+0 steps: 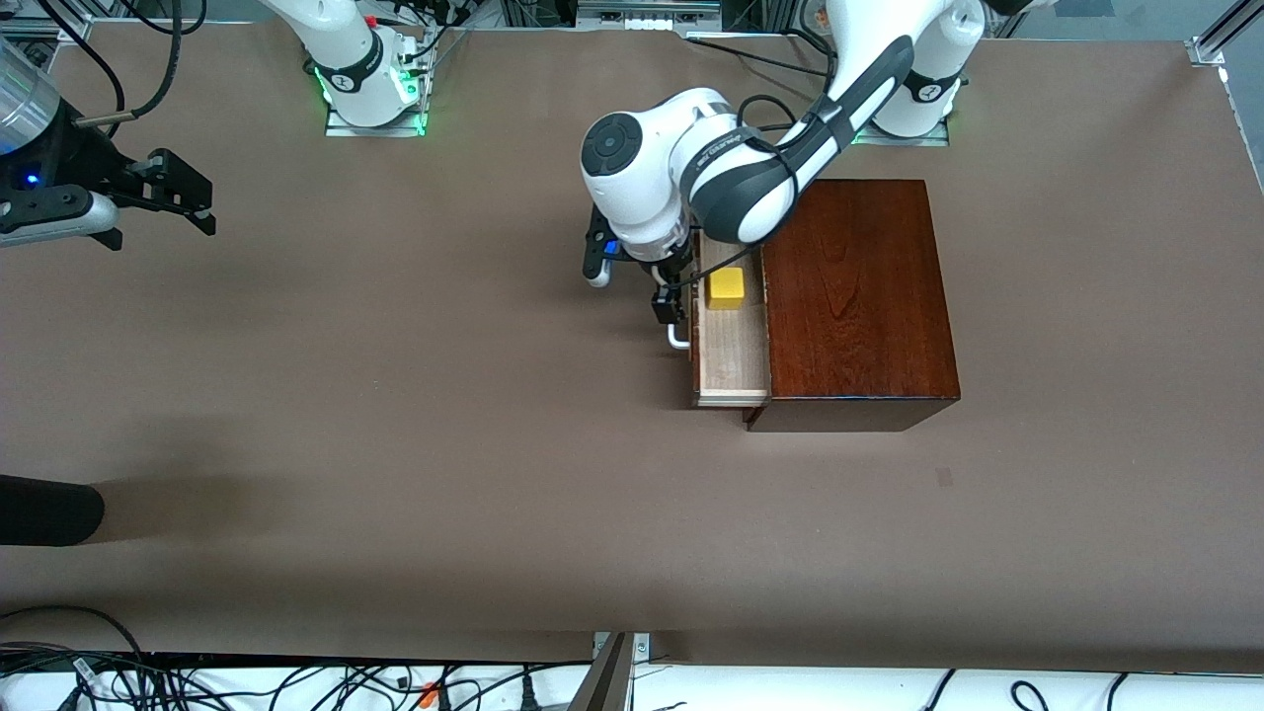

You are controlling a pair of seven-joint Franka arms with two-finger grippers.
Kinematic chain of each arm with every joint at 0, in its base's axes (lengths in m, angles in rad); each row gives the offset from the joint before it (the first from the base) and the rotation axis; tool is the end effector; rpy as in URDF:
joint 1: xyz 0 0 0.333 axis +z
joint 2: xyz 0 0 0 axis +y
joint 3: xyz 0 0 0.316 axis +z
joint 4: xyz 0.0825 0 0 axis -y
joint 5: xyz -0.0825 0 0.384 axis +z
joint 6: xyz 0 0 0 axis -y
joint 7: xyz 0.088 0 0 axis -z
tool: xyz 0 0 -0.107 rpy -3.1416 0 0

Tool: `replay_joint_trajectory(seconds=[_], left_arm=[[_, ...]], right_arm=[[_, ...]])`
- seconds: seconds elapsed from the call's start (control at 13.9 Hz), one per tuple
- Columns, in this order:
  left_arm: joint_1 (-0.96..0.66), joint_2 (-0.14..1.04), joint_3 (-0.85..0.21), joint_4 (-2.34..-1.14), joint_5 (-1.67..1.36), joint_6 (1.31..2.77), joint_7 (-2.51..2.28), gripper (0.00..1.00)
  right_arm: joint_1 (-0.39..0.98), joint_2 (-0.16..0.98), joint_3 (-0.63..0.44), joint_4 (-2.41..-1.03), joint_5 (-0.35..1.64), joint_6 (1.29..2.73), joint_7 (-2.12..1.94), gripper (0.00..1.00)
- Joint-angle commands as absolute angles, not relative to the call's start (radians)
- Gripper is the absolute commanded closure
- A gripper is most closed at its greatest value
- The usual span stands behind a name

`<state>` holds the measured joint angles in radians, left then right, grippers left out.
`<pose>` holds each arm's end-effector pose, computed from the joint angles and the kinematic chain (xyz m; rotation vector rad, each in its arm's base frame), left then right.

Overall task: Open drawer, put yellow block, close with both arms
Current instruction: 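Push the drawer handle toward the box with the left gripper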

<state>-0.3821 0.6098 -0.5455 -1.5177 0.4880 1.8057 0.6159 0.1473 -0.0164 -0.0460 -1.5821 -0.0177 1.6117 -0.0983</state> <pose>0.4775 -0.4778 0.3271 -1.9811 2.1806 0.2894 0.5511 0.0540 0.6319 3.1083 0.3117 0.0719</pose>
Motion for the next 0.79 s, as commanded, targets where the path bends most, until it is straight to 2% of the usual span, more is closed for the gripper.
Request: replay_joint_trajectory(seconds=[0.0,0.57,0.72], left_arm=[[-0.344,0.516,-0.545,-1.644,0.509,1.792,0.634,0.00],[-0.255,0.445,-0.546,-1.778,0.508,1.789,0.629,0.00],[-0.236,0.445,-0.548,-1.781,0.508,1.770,0.629,0.00]], right_arm=[[0.141,-0.015,-0.044,-1.574,-0.029,1.606,-0.086,0.00],[0.141,-0.014,-0.046,-1.574,-0.029,1.612,-0.084,0.00],[0.141,-0.014,-0.046,-1.574,-0.029,1.615,-0.086,0.00]])
